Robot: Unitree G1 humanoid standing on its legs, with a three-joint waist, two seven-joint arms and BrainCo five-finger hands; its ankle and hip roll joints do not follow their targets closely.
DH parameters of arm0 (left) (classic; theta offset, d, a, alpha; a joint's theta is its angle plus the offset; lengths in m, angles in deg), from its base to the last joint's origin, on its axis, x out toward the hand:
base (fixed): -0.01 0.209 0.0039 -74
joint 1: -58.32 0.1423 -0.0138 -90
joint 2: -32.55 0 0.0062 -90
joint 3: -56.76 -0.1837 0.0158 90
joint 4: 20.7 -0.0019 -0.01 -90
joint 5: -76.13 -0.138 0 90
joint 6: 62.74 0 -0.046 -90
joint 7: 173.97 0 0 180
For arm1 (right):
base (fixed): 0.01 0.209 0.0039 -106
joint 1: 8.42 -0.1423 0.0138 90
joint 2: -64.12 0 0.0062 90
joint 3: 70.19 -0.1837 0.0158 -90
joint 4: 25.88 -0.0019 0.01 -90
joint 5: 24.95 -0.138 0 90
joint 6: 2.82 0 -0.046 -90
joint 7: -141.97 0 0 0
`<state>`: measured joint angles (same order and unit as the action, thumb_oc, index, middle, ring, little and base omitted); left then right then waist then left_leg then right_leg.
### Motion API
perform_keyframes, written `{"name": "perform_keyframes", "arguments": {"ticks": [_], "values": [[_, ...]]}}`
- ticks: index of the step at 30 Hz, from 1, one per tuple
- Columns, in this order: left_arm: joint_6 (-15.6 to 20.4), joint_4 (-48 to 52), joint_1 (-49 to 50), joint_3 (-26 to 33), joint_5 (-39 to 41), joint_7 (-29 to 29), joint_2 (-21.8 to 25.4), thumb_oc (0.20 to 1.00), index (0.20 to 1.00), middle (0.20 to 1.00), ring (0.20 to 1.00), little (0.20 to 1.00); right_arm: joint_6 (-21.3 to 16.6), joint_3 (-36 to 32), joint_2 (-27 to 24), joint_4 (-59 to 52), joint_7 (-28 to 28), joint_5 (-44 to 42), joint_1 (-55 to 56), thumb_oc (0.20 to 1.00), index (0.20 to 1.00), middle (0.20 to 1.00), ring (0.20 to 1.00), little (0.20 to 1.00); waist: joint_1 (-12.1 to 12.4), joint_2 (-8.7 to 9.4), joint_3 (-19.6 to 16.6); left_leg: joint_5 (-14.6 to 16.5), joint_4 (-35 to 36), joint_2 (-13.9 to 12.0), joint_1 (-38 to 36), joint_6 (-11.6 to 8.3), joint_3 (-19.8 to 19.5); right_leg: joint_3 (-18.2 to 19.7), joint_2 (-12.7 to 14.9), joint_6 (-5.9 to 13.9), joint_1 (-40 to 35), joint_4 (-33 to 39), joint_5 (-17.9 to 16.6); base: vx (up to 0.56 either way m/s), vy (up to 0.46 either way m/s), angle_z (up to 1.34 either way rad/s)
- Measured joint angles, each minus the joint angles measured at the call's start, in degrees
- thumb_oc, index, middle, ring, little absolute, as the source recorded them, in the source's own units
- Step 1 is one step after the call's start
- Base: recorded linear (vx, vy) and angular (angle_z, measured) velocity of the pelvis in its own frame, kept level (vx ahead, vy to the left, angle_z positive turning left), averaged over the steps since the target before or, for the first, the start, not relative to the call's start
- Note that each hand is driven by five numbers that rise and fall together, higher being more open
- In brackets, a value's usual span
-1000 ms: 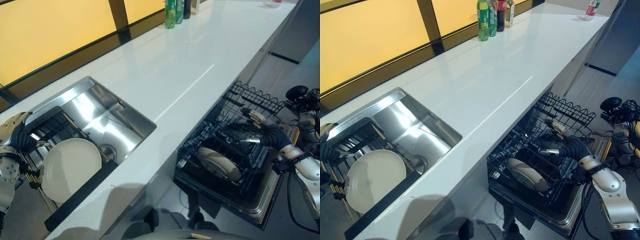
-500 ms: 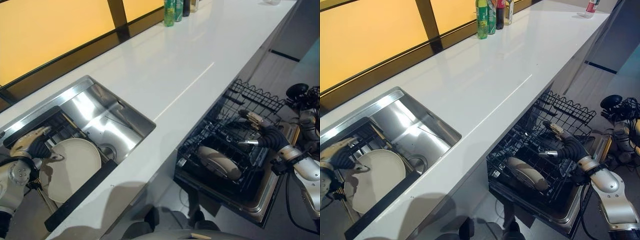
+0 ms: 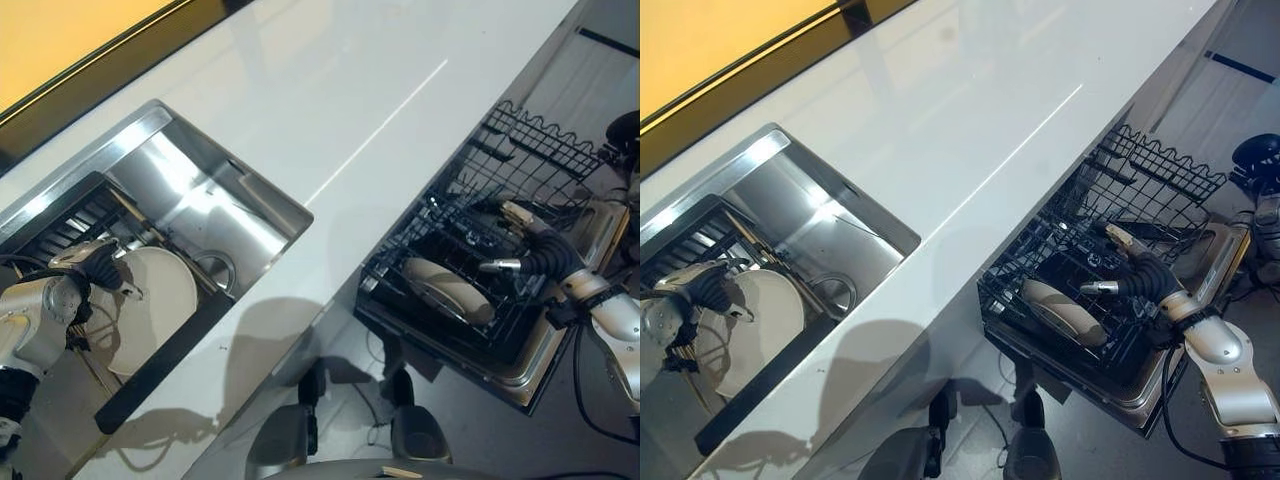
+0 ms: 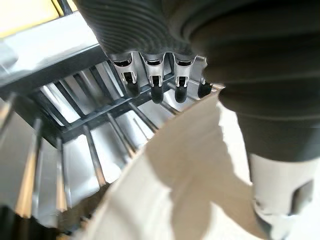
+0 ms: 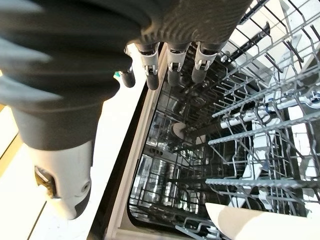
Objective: Pick up plates and place into dishwasher.
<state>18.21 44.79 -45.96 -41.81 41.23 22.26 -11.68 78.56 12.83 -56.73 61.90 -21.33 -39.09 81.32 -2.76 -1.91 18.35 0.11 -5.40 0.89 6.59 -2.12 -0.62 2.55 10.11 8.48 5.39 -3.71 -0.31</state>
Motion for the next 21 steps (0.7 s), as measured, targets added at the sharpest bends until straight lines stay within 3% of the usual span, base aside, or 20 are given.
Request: {"name": "perform_keyframes", "arguments": {"ticks": [7, 14, 21], "values": [[-0.44, -13.23, -4.3, -1.79, 4.25, 1.6, -0.12, 1.0, 1.0, 1.0, 1.0, 1.0, -0.11, 1.44, -1.7, 0.46, -0.04, 0.0, -1.4, 1.0, 1.0, 1.0, 1.0, 1.0, -2.98, -0.44, 0.03, -0.03, -0.27, 0.01, -0.41, 0.06, 0.66, 0.72, -0.02, 0.08, -0.1, -0.14, -0.09, 0.03, 0.059, -0.06], [1.66, -13.09, -4.48, -0.38, 11.72, 13.41, 0.01, 1.0, 1.0, 1.0, 1.0, 1.0, -0.11, 1.4, -1.69, 0.56, 1.13, 0.01, -1.17, 1.0, 1.0, 1.0, 1.0, 1.0, -3.24, -1.04, 0.01, -0.16, 0.19, 0.25, -1.08, 0.25, 0.79, 1.12, 0.24, 0.26, -0.48, -0.03, -0.22, 0.04, 0.013, -0.02], [-0.06, -5.63, -0.06, 3.1, 25.4, 27.19, 1.58, 1.0, 1.0, 1.0, 1.0, 1.0, -0.1, 0.89, -1.68, 0.19, 2.28, 0.0, 0.56, 1.0, 1.0, 1.0, 1.0, 1.0, -2.6, -2.58, -0.08, -0.16, 1.17, 0.18, -3.08, 0.24, 0.36, -0.04, 0.43, 0.27, -3.19, 1.28, -0.17, 0.03, -0.035, 0.05]]}}
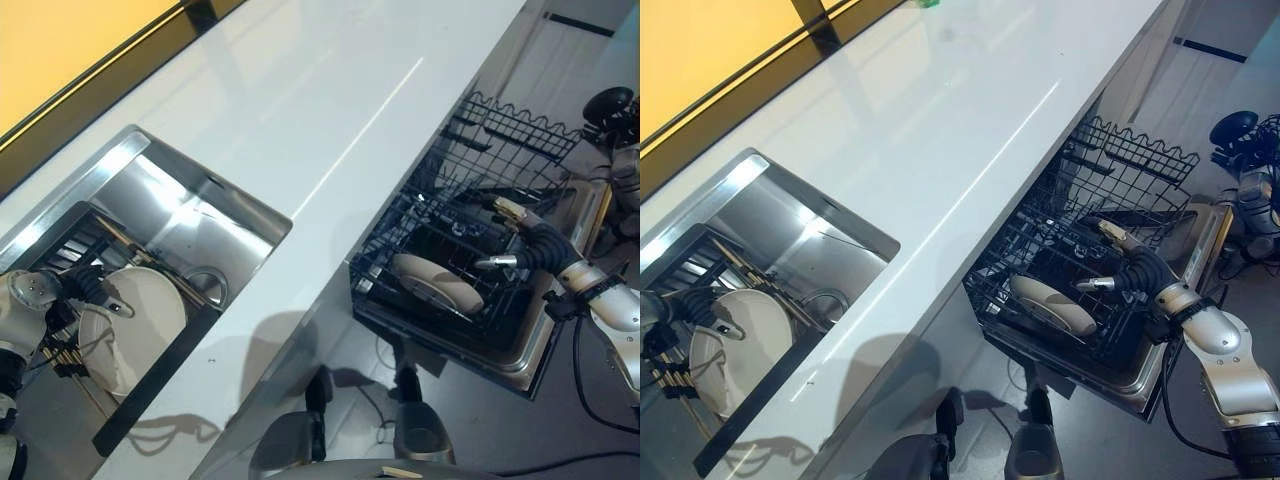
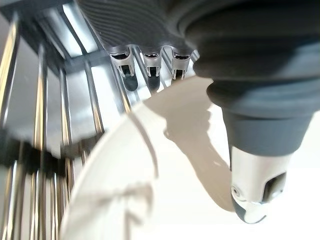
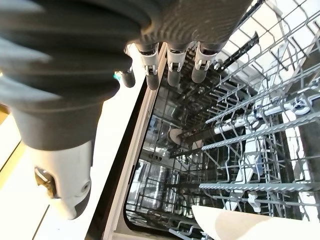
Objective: Pick up plates and place into dishwasher.
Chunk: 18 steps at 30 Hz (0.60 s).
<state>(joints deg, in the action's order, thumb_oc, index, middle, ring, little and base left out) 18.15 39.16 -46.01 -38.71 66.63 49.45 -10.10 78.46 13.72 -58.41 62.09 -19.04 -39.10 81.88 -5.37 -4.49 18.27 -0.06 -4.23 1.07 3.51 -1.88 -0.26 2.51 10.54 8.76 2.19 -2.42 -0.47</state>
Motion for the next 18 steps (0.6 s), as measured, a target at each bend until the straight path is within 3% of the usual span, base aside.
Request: {"name": "perform_keyframes", "arguments": {"ticks": [6, 13, 14, 15, 16, 18], "values": [[-1.88, 7.36, 0.33, 1.3, 10.42, 5.02, 1.92, 1.0, 1.0, 1.0, 1.0, 1.0, 0.03, -0.02, 0.01, -0.29, -0.23, -0.11, 1.54, 1.0, 1.0, 1.0, 1.0, 1.0, 1.63, 0.08, 0.01, -0.06, 0.07, 0.27, -0.02, 0.06, -0.73, -0.71, 0.32, 0.08, -0.76, 0.55, 0.01, 0.01, -0.068, 0.09], [-0.1, 13.58, 0.21, 1.65, 5.31, 9.41, 3.9, 1.0, 1.0, 1.0, 1.0, 1.0, 0.19, 0.0, -0.14, -2.08, -2.5, -1.23, 1.69, 1.0, 1.0, 1.0, 1.0, 1.0, 1.56, 1.01, 0.03, -0.06, -0.08, 0.43, -0.03, 0.1, -1.75, -1.74, 0.5, 0.16, -1.58, 0.92, 0.07, 0.0, -0.075, 0.06], [-0.05, 14.0, 0.21, 1.69, 5.24, 9.71, 4.17, 0.802, 0.802, 0.802, 0.802, 0.802, 0.33, 0.01, -0.45, -2.4, -3.02, -1.76, 1.69, 1.0, 1.0, 1.0, 1.0, 1.0, 1.55, 1.15, -0.03, -0.04, -0.07, 0.38, -0.1, 0.09, -1.82, -1.84, 0.47, 0.16, -1.73, 1.02, 0.07, 0.02, -0.056, 0.04], [-0.09, 14.78, 0.21, 1.87, 5.23, 9.89, 4.22, 0.432, 0.432, 0.432, 0.432, 0.432, 0.44, 0.0, -0.77, -2.41, -3.48, -2.48, 1.69, 1.0, 1.0, 1.0, 1.0, 1.0, 1.57, 1.26, -0.04, -0.04, -0.05, 0.4, -0.34, 0.09, -1.91, -2.01, 0.48, 0.15, -2.13, 1.19, 0.06, 0.02, -0.046, 0.04], [-0.11, 15.55, 0.25, 1.92, 5.22, 9.95, 4.47, 0.2, 0.2, 0.2, 0.2, 0.2, 0.57, 0.01, -0.97, -2.41, -3.71, -3.01, 1.69, 1.0, 1.0, 1.0, 1.0, 1.0, 1.7, 1.41, -0.12, -0.02, 0.03, 0.44, -0.65, 0.08, -1.96, -2.06, 0.48, 0.15, -2.38, 1.24, 0.06, 0.02, -0.04, 0.05], [-0.12, 17.44, 0.58, 2.26, 5.24, 11.33, 5.84, 0.2, 0.2, 0.2, 0.2, 0.2, 0.57, 0.01, -1.05, -2.41, -4.08, -3.55, 1.93, 1.0, 1.0, 1.0, 1.0, 1.0, 1.74, 1.82, -0.4, 0.02, 0.09, 0.39, -1.0, 0.06, -2.2, -2.27, 0.49, 0.13, -2.96, 1.49, 0.07, 0.02, -0.032, 0.05]]}}
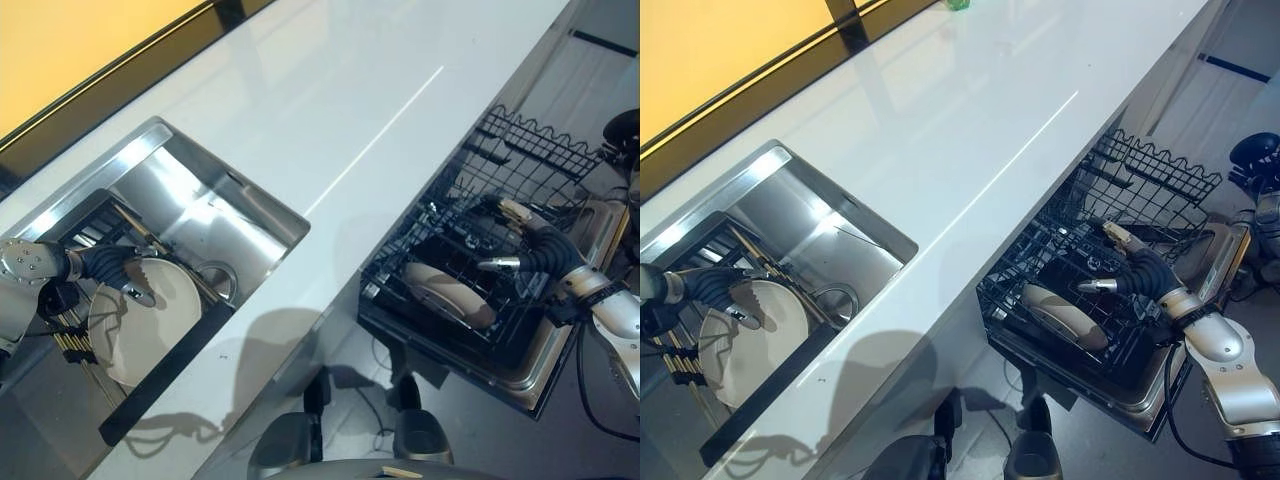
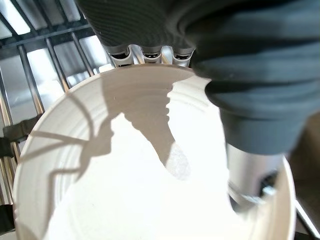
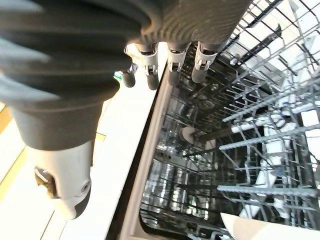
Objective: Pick up plates and place into dishwasher.
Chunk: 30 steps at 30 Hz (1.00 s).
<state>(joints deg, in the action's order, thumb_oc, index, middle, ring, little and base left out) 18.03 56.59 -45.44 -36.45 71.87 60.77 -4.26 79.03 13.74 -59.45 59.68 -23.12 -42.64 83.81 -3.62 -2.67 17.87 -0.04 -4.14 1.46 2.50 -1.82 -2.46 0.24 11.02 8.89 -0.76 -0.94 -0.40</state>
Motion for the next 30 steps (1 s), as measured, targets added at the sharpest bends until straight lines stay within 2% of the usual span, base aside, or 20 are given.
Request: {"name": "perform_keyframes", "arguments": {"ticks": [10, 24, 27, 30], "values": [[0.96, 4.73, 1.95, 0.83, 1.06, 4.64, 1.1, 0.2, 0.2, 0.2, 0.2, 0.2, -0.03, 0.07, -0.65, 0.06, -0.5, -2.2, 0.44, 1.0, 1.0, 1.0, 1.0, 1.0, -0.08, 0.62, -2.77, 0.19, -0.44, 0.05, -0.02, -0.04, -0.73, -0.49, -0.01, -0.02, -0.5, 0.12, 0.01, 0.0, -0.005, 0.01], [0.83, 4.97, 6.63, 1.24, 0.67, 4.94, 1.03, 0.2, 0.2, 0.2, 0.2, 0.2, -0.28, 0.47, -0.72, 0.09, -0.54, -2.26, 2.68, 1.0, 1.0, 1.0, 1.0, 1.0, 0.14, 0.58, -7.3, 0.21, 0.35, -0.13, -0.95, -0.08, -0.6, -0.51, -0.07, -0.11, -1.24, 0.7, 0.02, 0.0, 0.0, 0.0], [1.52, 5.65, 8.91, 2.33, 0.58, 2.48, 0.77, 0.2, 0.2, 0.2, 0.2, 0.2, -0.32, 0.59, -0.72, 0.09, -0.56, -2.27, 2.68, 1.0, 1.0, 1.0, 1.0, 1.0, 0.45, 0.5, -7.75, 0.19, 1.07, -0.19, -2.19, -0.08, -0.57, -0.67, -0.06, -0.11, -2.35, 1.3, 0.02, -0.02, -0.02, 0.0], [3.52, 6.78, 11.95, 3.77, 0.52, -4.79, 0.36, 0.2, 0.2, 0.2, 0.2, 0.2, -0.32, 0.58, -0.78, 0.09, -1.15, -3.2, 3.0, 1.0, 1.0, 1.0, 1.0, 1.0, 1.74, 0.56, -8.13, 0.15, 1.83, -0.36, -2.86, -0.15, -0.63, -0.94, -0.12, -0.22, -3.09, 2.19, -0.07, -0.04, -0.056, 0.0]]}}
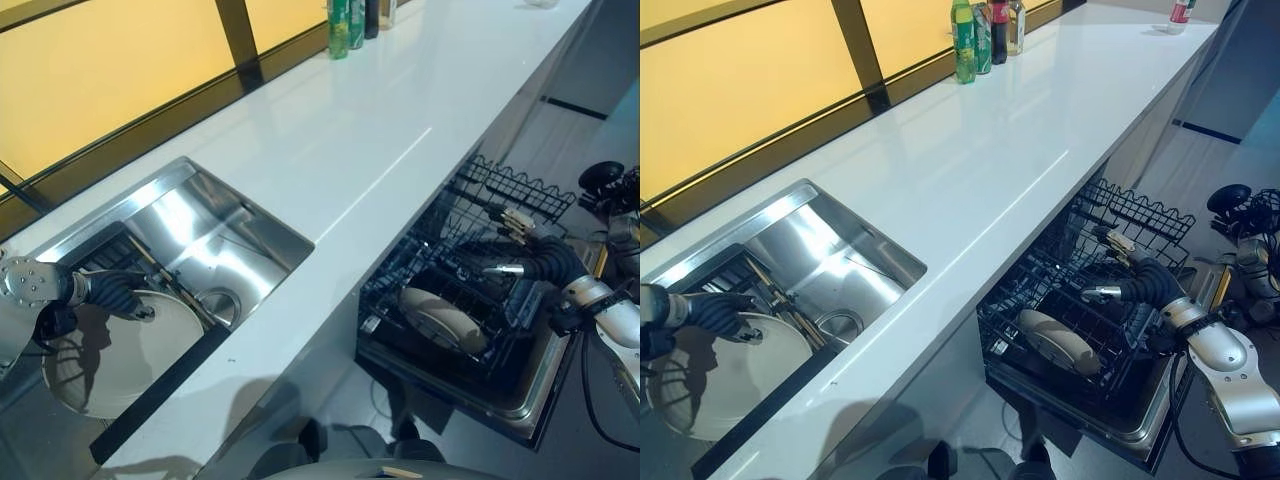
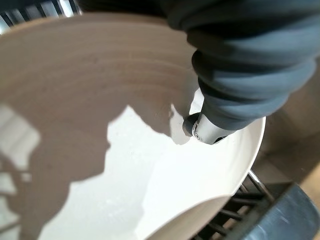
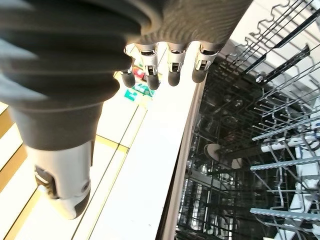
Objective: Pick up plates and place into dishwasher.
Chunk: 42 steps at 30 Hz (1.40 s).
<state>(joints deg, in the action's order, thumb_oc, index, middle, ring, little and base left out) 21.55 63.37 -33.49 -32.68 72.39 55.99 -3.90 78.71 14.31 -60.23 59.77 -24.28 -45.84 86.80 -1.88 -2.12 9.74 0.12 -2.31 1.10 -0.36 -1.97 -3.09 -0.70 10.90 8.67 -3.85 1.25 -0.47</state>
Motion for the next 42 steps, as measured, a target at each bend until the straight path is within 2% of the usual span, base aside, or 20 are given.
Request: {"name": "perform_keyframes", "arguments": {"ticks": [3, 8, 10, 15, 21, 24, 32, 34, 39, 42], "values": [[2.22, 0.39, 3.46, 5.2, 0.05, -11.12, -3.64, 0.2, 0.2, 0.2, 0.2, 0.2, 0.0, -0.19, 0.27, 0.02, -0.76, -0.03, 0.98, 1.0, 1.0, 1.0, 1.0, 1.0, 1.76, 0.14, -0.76, -0.16, 0.68, -0.12, -0.03, -0.14, -0.25, -0.47, -0.09, -0.07, -0.15, 0.56, -0.05, -0.06, -0.089, 0.06], [9.86, 0.2, 8.72, 13.5, -2.59, -26.59, -8.86, 0.2, 0.2, 0.2, 0.2, 0.2, -0.03, -1.11, 5.09, 0.32, -2.11, 0.85, 1.83, 1.0, 1.0, 1.0, 1.0, 1.0, 3.43, 1.35, -1.58, -0.53, 1.35, -0.38, -0.09, -0.42, -0.93, -1.64, -0.35, -0.22, -1.02, 1.71, -0.14, -0.07, -0.077, 0.09], [12.21, 0.26, 8.86, 14.23, -4.7, -31.25, -10.46, 0.2, 0.2, 0.2, 0.2, 0.2, -0.04, -1.47, 6.88, 0.58, -3.22, 1.67, 1.8, 1.0, 1.0, 1.0, 1.0, 1.0, 4.57, 1.85, -1.89, -0.73, 1.89, -0.62, -0.16, -0.6, -0.93, -1.66, -0.58, -0.48, -1.02, 2.15, -0.34, -0.11, -0.072, 0.03], [18.28, 1.16, 10.11, 16.55, -11.22, -42.21, -12.92, 0.2, 0.2, 0.2, 0.2, 0.2, -0.03, -4.25, 10.07, 0.6, -5.92, 2.96, 1.79, 1.0, 1.0, 1.0, 1.0, 1.0, 4.37, 2.76, -2.49, -1.85, 4.1, -1.1, -0.93, -0.9, -1.3, -2.0, -0.96, -0.82, -1.13, 2.72, -0.62, -0.08, -0.073, 0.02], [23.0, 5.22, 10.25, 18.77, -11.23, -55.42, -15.82, 0.2, 0.2, 0.2, 0.2, 0.2, -0.29, -6.01, 12.51, -0.91, -10.25, 5.1, 1.82, 1.0, 1.0, 1.0, 1.0, 1.0, 4.27, 3.27, -4.1, -3.14, 7.28, -1.87, -2.46, -1.28, -1.4, -2.16, -1.68, -1.07, -1.81, 3.88, -0.95, -0.06, -0.063, 0.0], [24.25, 9.27, 10.11, 18.88, -11.06, -57.98, -17.88, 0.2, 0.2, 0.2, 0.2, 0.2, -0.8, -6.56, 12.52, -5.25, -11.91, 6.32, 1.65, 1.0, 1.0, 1.0, 1.0, 1.0, 4.32, 2.98, -4.33, -3.22, 7.27, -1.94, -2.45, -1.34, -1.45, -2.21, -1.76, -1.1, -1.86, 3.89, -0.93, -0.07, -0.059, 0.01], [28.71, 15.33, 5.5, 17.24, -6.0, -59.27, -22.8, 0.2, 0.2, 0.2, 0.2, 0.2, -6.66, -6.11, 12.45, -14.34, -12.41, 6.49, -3.68, 1.0, 1.0, 1.0, 1.0, 1.0, 4.3, 3.21, -5.77, -3.43, 7.28, -2.07, -2.22, -1.45, -1.75, -2.51, -1.97, -1.16, -1.85, 3.89, -0.95, -0.06, -0.047, 0.02], [29.46, 17.03, 3.99, 15.14, -3.72, -59.07, -24.51, 0.2, 0.2, 0.2, 0.2, 0.2, -6.67, -2.84, 12.5, -15.89, -10.6, 5.45, -6.21, 1.0, 1.0, 1.0, 1.0, 1.0, 4.46, 3.14, -6.39, -3.44, 7.27, -2.03, -2.16, -1.46, -1.85, -2.72, -1.96, -1.2, -1.88, 3.89, -0.97, -0.06, -0.036, 0.05], [30.15, 20.16, -2.98, 5.79, -1.5, -59.03, -28.51, 0.2, 0.2, 0.2, 0.2, 0.2, -6.43, 11.18, 14.08, -16.64, -6.21, 5.47, -14.62, 1.0, 1.0, 1.0, 1.0, 1.0, 5.26, 3.23, -6.96, -3.69, 7.27, -2.17, -2.31, -1.61, -2.08, -3.0, -2.15, -1.41, -2.18, 3.9, -1.13, -0.03, -0.029, 0.03], [29.99, 20.69, -6.71, 1.3, 0.25, -59.08, -31.28, 0.2, 0.2, 0.2, 0.2, 0.2, -5.78, 16.42, 17.53, -16.89, -5.06, 5.41, -18.9, 1.0, 1.0, 1.0, 1.0, 1.0, 5.93, 3.2, -6.98, -3.77, 7.27, -2.23, -2.51, -1.69, -2.6, -3.24, -2.29, -1.47, -2.55, 3.9, -1.13, -0.02, -0.014, 0.05]]}}
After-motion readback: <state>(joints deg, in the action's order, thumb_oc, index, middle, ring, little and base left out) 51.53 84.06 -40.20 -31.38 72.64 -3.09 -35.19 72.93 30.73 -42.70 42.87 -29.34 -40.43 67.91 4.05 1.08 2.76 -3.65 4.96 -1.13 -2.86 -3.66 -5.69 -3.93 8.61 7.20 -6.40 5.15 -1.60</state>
